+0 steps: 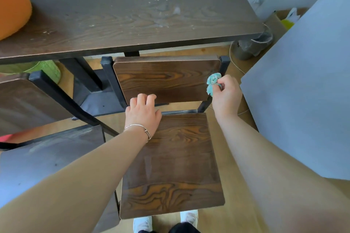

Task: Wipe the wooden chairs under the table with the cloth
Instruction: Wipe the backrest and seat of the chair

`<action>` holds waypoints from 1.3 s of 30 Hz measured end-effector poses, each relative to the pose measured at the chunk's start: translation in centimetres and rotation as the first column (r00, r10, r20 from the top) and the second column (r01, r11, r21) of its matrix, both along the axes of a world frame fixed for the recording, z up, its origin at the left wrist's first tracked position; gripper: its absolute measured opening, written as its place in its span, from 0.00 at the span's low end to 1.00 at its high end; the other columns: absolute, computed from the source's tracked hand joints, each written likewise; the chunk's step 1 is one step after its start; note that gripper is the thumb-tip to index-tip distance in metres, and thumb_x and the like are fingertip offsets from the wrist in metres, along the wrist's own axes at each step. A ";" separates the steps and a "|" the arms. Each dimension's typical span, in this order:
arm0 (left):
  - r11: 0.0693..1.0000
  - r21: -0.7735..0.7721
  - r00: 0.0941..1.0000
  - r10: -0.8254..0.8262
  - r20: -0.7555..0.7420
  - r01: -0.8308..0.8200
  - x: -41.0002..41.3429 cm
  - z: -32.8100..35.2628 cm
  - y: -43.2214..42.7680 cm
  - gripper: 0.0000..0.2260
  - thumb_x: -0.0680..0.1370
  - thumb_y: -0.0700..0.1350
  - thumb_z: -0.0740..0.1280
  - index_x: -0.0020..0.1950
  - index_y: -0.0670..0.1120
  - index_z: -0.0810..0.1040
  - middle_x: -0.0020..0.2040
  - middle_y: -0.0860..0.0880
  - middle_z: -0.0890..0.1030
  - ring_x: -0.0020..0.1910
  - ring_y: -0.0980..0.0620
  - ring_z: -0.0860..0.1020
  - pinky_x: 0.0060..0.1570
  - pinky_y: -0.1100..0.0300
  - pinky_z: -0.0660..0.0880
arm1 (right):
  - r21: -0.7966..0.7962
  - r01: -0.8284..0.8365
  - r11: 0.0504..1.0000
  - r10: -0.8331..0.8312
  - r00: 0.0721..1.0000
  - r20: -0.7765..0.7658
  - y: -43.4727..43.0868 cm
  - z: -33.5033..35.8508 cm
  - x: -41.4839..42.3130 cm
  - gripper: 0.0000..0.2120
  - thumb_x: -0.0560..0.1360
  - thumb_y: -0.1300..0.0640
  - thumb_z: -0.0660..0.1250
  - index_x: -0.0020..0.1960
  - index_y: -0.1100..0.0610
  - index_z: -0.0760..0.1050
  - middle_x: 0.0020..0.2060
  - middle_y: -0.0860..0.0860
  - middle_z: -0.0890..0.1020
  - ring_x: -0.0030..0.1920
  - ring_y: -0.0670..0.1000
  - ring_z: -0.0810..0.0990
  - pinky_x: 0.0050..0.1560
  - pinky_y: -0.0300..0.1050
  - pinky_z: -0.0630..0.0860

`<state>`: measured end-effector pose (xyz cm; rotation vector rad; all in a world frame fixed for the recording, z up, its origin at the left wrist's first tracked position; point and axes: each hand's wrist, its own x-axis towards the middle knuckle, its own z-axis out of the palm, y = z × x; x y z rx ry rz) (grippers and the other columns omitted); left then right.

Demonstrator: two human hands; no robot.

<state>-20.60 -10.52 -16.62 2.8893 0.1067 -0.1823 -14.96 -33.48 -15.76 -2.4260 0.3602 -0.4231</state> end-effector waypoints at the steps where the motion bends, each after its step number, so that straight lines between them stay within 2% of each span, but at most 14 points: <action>1: 1.000 -0.003 1.000 -0.005 -0.001 0.005 0.0 -0.1 -0.4 0.20 0.80 0.54 0.59 0.71 0.51 0.63 0.65 0.47 0.68 0.62 0.44 0.67 0.59 0.49 0.70 | -0.005 -0.006 1.000 0.006 1.000 -0.004 -0.2 0.0 0.0 0.08 0.76 0.55 0.70 0.53 0.56 0.75 0.52 0.52 0.80 0.49 0.48 0.79 0.43 0.34 0.77; 6: 1.000 0.009 1.000 -0.020 -0.007 0.020 -0.1 -0.6 -0.6 0.21 0.80 0.55 0.60 0.71 0.51 0.64 0.65 0.46 0.69 0.62 0.44 0.67 0.59 0.48 0.70 | 0.076 0.013 0.997 -0.012 1.000 -0.009 0.6 0.0 0.0 0.07 0.76 0.56 0.70 0.52 0.55 0.74 0.52 0.50 0.80 0.50 0.45 0.78 0.41 0.30 0.73; 9: 1.000 0.028 1.000 -0.010 -0.006 0.010 -0.2 -0.6 0.6 0.21 0.80 0.55 0.60 0.71 0.51 0.63 0.65 0.46 0.69 0.62 0.44 0.67 0.59 0.48 0.70 | 0.134 0.004 0.991 -0.003 1.000 -0.006 2.0 -0.2 -0.2 0.07 0.76 0.57 0.70 0.51 0.55 0.75 0.52 0.50 0.80 0.52 0.47 0.80 0.42 0.30 0.75; 14: 0.998 0.043 0.999 0.053 -0.014 -0.052 -0.9 -0.5 3.3 0.20 0.80 0.54 0.59 0.71 0.51 0.64 0.65 0.46 0.69 0.62 0.44 0.67 0.59 0.49 0.69 | 0.157 -0.087 0.984 0.089 0.996 -0.005 7.0 -1.0 -0.9 0.06 0.76 0.57 0.71 0.51 0.55 0.76 0.52 0.50 0.80 0.53 0.46 0.80 0.40 0.25 0.70; 21: 0.987 0.043 0.987 0.158 -0.021 -0.157 -2.1 -1.5 7.9 0.20 0.80 0.54 0.59 0.70 0.51 0.64 0.65 0.46 0.68 0.62 0.43 0.67 0.59 0.47 0.69 | 0.178 -0.198 0.964 0.201 0.980 -0.001 15.0 -3.2 -1.9 0.07 0.74 0.56 0.73 0.50 0.55 0.78 0.51 0.50 0.81 0.52 0.46 0.80 0.41 0.24 0.68; 29: 0.968 0.053 0.968 0.246 -0.044 -0.243 -2.1 -3.9 10.8 0.20 0.80 0.54 0.59 0.71 0.51 0.62 0.66 0.45 0.67 0.63 0.42 0.65 0.60 0.47 0.68 | 0.197 -0.348 0.916 0.358 0.934 -0.015 22.6 -6.5 -3.0 0.06 0.73 0.60 0.73 0.48 0.56 0.78 0.48 0.51 0.80 0.48 0.46 0.79 0.42 0.32 0.74; 33: 0.965 0.050 0.965 0.258 -0.045 -0.256 -2.0 -4.5 10.4 0.20 0.80 0.54 0.59 0.70 0.51 0.62 0.66 0.45 0.67 0.63 0.42 0.65 0.60 0.47 0.69 | 0.211 -0.340 0.917 0.348 0.937 -0.004 22.5 -7.2 -3.1 0.06 0.75 0.59 0.72 0.50 0.56 0.77 0.49 0.50 0.79 0.48 0.45 0.78 0.43 0.34 0.77; 39: 0.974 0.061 0.975 0.220 -0.038 -0.218 -2.0 -4.8 9.3 0.20 0.79 0.54 0.60 0.70 0.50 0.63 0.65 0.45 0.68 0.62 0.42 0.66 0.58 0.46 0.69 | 0.186 -0.358 0.915 0.359 0.933 0.033 20.3 -7.0 -2.4 0.06 0.76 0.55 0.70 0.48 0.56 0.76 0.46 0.50 0.79 0.46 0.45 0.78 0.39 0.41 0.80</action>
